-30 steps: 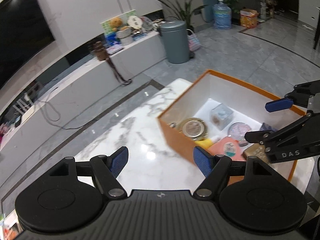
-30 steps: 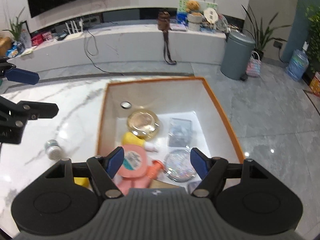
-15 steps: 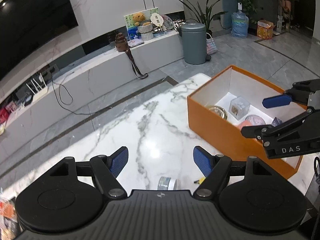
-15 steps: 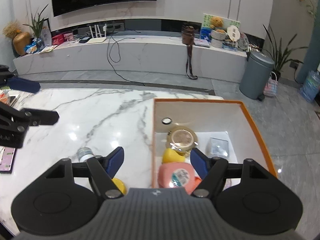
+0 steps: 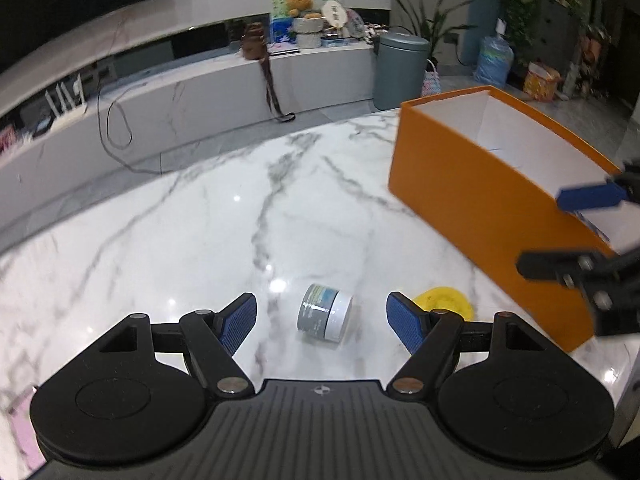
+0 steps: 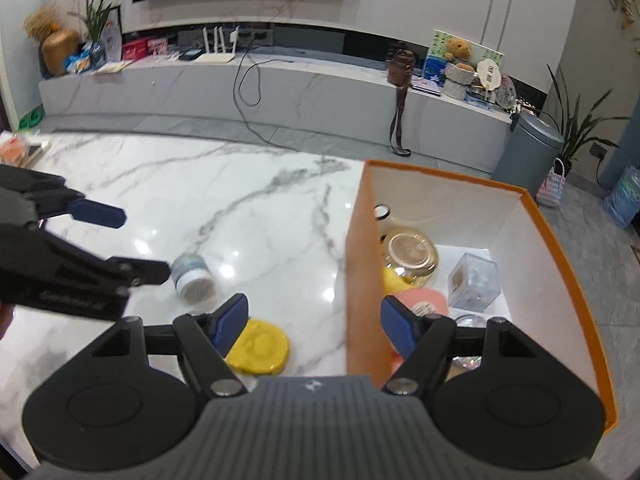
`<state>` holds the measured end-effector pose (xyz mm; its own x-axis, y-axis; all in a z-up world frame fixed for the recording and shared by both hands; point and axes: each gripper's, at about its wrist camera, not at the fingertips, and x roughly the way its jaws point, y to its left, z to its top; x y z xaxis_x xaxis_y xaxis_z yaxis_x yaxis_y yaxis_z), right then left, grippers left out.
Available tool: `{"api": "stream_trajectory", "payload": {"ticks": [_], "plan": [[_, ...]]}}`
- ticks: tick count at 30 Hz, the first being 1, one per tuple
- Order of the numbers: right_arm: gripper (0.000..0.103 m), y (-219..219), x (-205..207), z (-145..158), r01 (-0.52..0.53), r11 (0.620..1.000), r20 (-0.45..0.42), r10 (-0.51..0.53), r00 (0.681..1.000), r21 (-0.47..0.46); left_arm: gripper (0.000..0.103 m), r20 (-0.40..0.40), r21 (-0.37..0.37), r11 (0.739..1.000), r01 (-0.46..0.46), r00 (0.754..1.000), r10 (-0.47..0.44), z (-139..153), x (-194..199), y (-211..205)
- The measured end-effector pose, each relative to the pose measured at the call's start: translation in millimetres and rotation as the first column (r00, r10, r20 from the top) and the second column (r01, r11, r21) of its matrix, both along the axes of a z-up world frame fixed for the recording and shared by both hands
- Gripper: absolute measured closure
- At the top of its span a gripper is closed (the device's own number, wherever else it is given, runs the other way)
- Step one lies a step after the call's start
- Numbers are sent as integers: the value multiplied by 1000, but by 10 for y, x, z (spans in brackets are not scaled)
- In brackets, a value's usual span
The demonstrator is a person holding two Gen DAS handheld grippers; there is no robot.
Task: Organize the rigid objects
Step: 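Move both open tools out of the box toward the jar and tape measure, then grasp the white-lidded jar with the left tool while the right tool grasps the yellow tape measure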
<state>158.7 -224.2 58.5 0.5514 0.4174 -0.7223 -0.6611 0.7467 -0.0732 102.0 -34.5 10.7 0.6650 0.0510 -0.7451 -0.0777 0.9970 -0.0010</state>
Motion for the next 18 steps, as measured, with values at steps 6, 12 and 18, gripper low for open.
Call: {"api": "stream_trajectory", "payload": {"ticks": [6,12,18], "plan": [[31,162,-150,-281,-40,999,-34,39,999,-35,16,-19,-67,996,-62,998,61,-245,-17,226],[31,300,-227,-637,-44,997,-62,40,997,-63,16,-6,-64,997,-48,999,47,-378,57,204],[31,348,-169,-800,-2,997,-50,-1,999,-74,16,-7,-35,999,18,1000,-18,-421,127,110]]}}
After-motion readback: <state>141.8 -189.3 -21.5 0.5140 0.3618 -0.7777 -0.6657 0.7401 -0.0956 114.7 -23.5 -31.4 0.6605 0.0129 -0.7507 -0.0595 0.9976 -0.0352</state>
